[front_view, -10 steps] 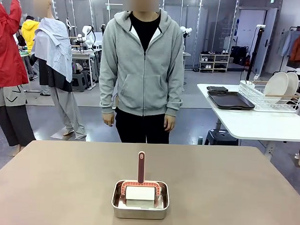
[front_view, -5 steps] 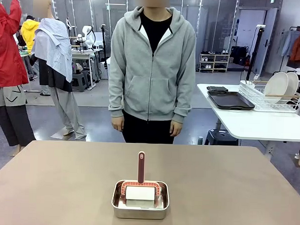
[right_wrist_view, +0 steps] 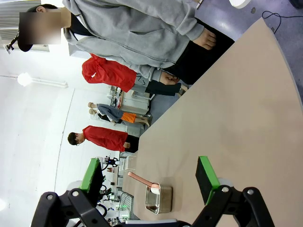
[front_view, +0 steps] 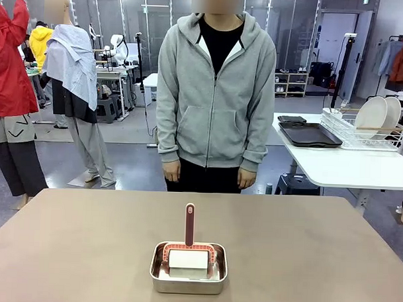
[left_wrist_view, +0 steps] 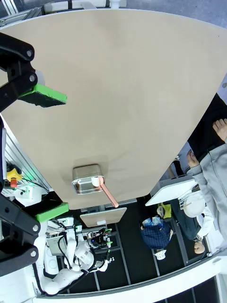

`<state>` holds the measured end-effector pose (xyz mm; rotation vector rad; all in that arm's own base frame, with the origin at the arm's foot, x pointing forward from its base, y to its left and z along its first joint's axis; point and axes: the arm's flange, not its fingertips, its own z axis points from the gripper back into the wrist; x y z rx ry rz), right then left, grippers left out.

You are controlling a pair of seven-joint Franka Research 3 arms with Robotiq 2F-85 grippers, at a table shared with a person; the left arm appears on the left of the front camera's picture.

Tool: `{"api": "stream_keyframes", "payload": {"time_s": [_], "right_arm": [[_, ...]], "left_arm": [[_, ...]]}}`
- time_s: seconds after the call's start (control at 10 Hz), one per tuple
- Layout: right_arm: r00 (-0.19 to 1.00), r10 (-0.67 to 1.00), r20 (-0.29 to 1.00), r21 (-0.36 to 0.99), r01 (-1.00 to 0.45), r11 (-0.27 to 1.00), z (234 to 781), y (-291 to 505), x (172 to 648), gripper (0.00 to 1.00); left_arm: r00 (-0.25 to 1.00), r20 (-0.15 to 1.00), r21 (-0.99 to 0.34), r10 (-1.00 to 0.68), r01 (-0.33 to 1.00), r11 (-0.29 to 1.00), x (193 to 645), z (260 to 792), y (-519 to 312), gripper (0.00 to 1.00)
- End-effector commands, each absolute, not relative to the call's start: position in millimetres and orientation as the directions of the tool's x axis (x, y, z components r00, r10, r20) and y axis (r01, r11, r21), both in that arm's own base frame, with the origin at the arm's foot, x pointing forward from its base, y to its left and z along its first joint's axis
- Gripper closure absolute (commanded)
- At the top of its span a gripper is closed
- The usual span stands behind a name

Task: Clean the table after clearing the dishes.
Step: Place the Lint Roller back on top of the Airtight Container.

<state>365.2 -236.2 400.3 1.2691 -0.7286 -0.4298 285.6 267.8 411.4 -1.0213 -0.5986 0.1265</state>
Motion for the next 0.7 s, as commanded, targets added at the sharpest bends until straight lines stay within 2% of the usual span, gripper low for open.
{"api": "stream_keyframes", "payload": {"time_s": [0.0,0.6], "right_arm": [[0.716,-0.651,0.253,0.959,-0.096,0.268,402.9,-236.4,362.4,0.0],[0.716,-0.651,0.253,0.959,-0.096,0.268,402.9,-236.4,362.4,0.0]], "left_arm": [[0.828,0.421,-0.828,0.371,0.184,0.53,283.7,415.7,268.3,0.0],[0.828,0.421,-0.828,0.371,0.184,0.53,283.7,415.7,268.3,0.0]]}}
